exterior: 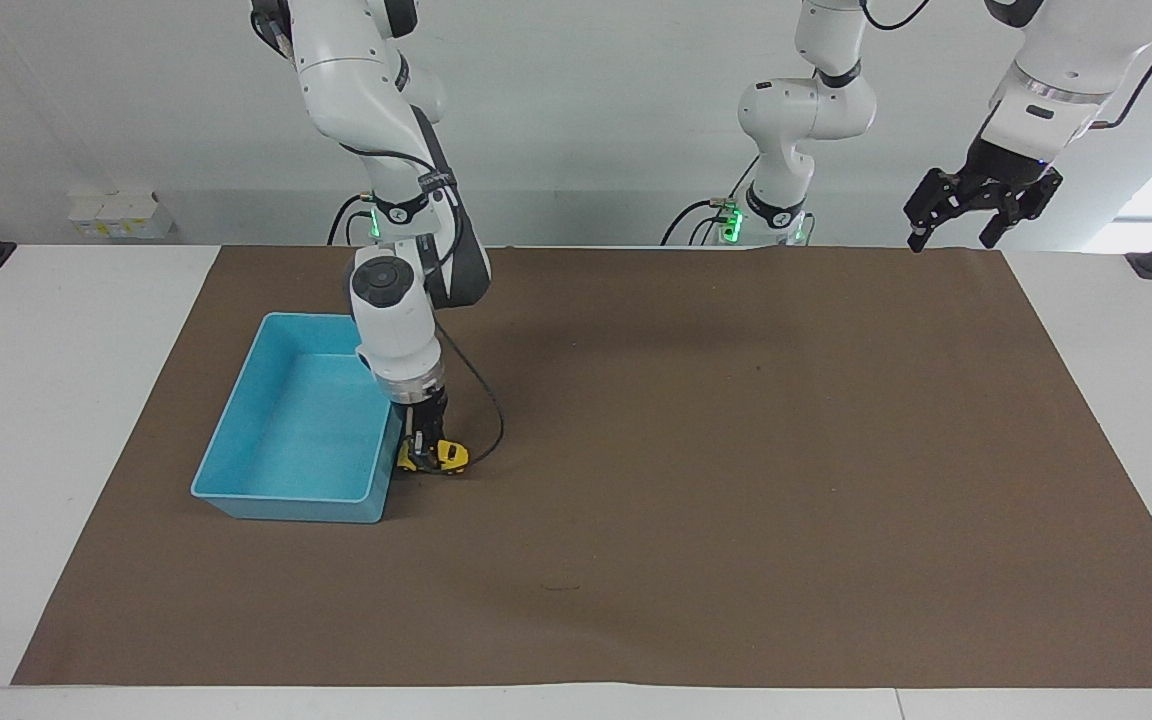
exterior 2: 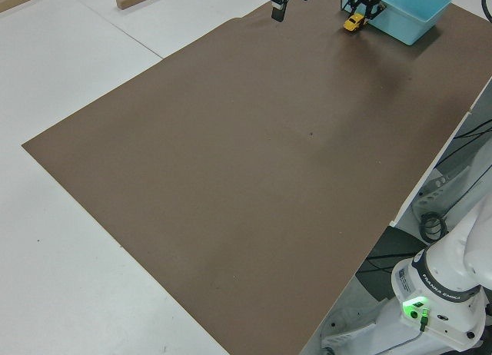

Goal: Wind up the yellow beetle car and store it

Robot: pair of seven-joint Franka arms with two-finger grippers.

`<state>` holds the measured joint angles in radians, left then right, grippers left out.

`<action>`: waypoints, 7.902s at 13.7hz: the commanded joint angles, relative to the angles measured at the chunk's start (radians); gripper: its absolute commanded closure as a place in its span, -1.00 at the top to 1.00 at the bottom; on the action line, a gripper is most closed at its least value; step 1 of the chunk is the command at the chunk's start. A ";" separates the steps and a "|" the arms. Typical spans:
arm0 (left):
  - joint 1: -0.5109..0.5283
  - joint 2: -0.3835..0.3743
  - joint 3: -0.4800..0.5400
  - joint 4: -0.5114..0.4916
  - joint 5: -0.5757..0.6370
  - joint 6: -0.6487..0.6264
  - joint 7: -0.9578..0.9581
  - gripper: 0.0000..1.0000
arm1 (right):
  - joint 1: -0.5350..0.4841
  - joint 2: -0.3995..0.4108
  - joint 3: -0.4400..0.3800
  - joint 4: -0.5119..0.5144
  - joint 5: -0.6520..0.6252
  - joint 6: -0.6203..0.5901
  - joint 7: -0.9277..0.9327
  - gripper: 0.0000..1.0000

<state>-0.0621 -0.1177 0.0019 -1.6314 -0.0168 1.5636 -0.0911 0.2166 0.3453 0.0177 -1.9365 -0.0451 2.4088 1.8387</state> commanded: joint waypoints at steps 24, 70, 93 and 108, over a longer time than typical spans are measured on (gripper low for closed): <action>-0.008 -0.008 0.009 0.004 0.003 -0.019 0.004 1.00 | -0.019 -0.327 0.054 0.060 0.004 -0.500 -0.931 -1.00; -0.010 -0.008 0.009 0.004 0.003 -0.019 0.002 1.00 | -0.322 -0.158 0.039 -0.202 0.057 -0.109 -1.940 1.00; -0.008 -0.008 0.009 0.004 0.003 -0.019 0.004 1.00 | -0.266 -0.298 0.050 0.250 0.014 -0.724 -1.800 1.00; -0.009 -0.008 0.009 0.004 0.003 -0.019 0.004 1.00 | -0.276 -0.321 0.044 0.435 0.027 -0.967 -1.810 1.00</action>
<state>-0.0621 -0.1177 0.0019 -1.6314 -0.0168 1.5619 -0.0911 -0.0487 0.0277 0.0536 -1.5103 -0.0278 1.4480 0.0224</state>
